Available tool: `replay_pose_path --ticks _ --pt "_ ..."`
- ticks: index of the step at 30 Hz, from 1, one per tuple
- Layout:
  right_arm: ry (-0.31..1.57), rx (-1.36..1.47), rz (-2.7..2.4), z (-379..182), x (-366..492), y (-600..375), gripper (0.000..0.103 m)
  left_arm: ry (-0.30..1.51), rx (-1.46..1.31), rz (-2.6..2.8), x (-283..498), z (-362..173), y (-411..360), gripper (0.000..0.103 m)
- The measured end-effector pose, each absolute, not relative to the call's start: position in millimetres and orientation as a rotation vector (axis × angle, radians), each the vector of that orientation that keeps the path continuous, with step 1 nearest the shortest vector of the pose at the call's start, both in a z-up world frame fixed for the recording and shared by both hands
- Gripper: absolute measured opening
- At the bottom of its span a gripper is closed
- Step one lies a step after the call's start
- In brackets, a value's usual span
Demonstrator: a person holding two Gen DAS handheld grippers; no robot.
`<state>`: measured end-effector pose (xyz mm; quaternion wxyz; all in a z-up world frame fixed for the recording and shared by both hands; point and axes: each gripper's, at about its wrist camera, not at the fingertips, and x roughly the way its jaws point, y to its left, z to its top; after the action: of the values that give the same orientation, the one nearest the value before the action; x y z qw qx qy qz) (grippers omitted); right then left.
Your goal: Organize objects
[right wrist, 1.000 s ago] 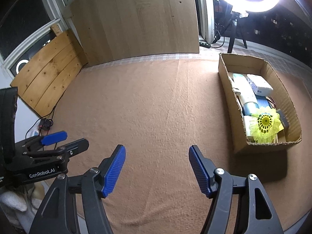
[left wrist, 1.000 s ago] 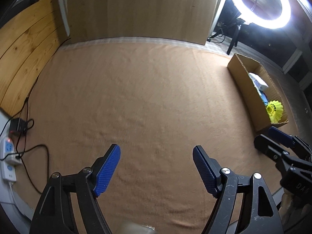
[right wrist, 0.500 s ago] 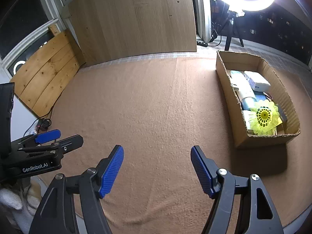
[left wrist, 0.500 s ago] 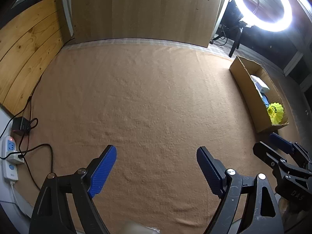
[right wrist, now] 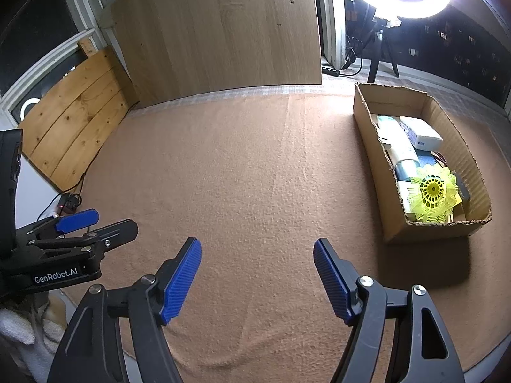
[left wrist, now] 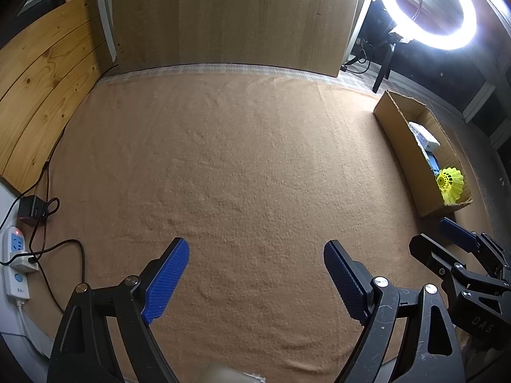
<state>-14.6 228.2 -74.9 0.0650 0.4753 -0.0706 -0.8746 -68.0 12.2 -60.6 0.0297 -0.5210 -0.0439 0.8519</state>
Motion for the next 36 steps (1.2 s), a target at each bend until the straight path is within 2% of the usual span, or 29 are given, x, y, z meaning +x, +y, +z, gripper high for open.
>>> replay_pose_path --ticks 36 --pt "-0.213 1.455 -2.629 -82 -22 234 0.070 -0.111 -1.625 2.611 -80 -68 19 0.090"
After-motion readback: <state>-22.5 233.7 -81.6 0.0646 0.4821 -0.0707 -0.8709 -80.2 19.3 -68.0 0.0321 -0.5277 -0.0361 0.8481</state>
